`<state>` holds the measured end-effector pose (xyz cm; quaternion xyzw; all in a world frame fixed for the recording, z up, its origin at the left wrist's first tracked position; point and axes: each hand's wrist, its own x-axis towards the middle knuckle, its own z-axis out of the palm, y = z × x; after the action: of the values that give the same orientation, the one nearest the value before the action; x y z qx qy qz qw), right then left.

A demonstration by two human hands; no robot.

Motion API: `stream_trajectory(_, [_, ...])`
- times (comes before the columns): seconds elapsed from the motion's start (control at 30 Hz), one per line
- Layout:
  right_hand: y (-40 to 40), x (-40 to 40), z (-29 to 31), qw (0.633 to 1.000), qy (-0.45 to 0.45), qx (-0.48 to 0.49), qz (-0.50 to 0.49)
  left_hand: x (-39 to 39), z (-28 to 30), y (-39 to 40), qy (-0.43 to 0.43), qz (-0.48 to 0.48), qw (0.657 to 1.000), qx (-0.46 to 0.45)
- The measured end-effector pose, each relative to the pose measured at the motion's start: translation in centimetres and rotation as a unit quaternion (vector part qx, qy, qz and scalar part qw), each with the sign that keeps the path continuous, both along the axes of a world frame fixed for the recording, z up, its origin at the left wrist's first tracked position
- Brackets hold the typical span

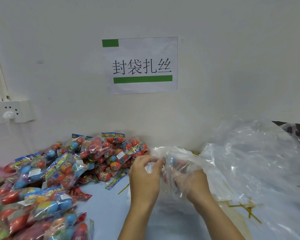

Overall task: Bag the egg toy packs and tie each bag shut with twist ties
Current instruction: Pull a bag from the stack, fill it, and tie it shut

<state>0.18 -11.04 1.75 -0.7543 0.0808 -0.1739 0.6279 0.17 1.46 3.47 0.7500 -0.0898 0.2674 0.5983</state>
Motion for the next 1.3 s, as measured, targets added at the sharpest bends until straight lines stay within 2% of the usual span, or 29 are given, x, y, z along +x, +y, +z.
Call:
stream_trajectory(0.1, [0.5,-0.1,-0.4,0.999,-0.007,-0.031,-0.028,0.2,0.2,0.2,-0.086,0.028,0.996,0.008])
stream_trajectory(0.2, [0.5,0.3,-0.8,0.997,0.028,-0.069,-0.004,0.0,0.6,0.1,-0.137,0.023,0.99,0.017])
stream_trajectory(0.4, [-0.3,-0.6,0.2,0.996,0.007,-0.083,0.014,-0.4,0.8,0.2,-0.06,0.02,0.993,-0.099])
stream_trajectory(0.5, [-0.2,-1.0,1.1,0.997,0.016,-0.041,0.068,0.0,0.5,0.6,0.013,-0.042,0.997,-0.071])
stream_trajectory(0.63, [-0.2,-1.3,1.0,0.966,0.079,-0.207,0.136,0.0,0.4,0.0,-0.035,-0.046,0.998,-0.023])
stream_trajectory(0.73, [-0.4,-1.1,1.1,0.948,0.133,-0.258,0.127,0.0,0.5,0.1,-0.08,-0.028,0.992,-0.095])
stream_trajectory(0.87, [-0.9,-1.1,1.9,0.943,0.191,-0.26,0.08,0.0,0.9,0.4,-0.088,-0.015,0.978,-0.188])
stream_trajectory(1.07, [-1.0,-2.2,2.7,0.966,0.162,-0.122,0.161,0.7,0.7,1.0,-0.071,0.019,0.965,-0.25])
stream_trajectory(1.3, [-0.8,-3.3,4.4,0.947,0.064,-0.277,0.151,2.1,-0.8,2.0,0.008,0.103,0.941,-0.322])
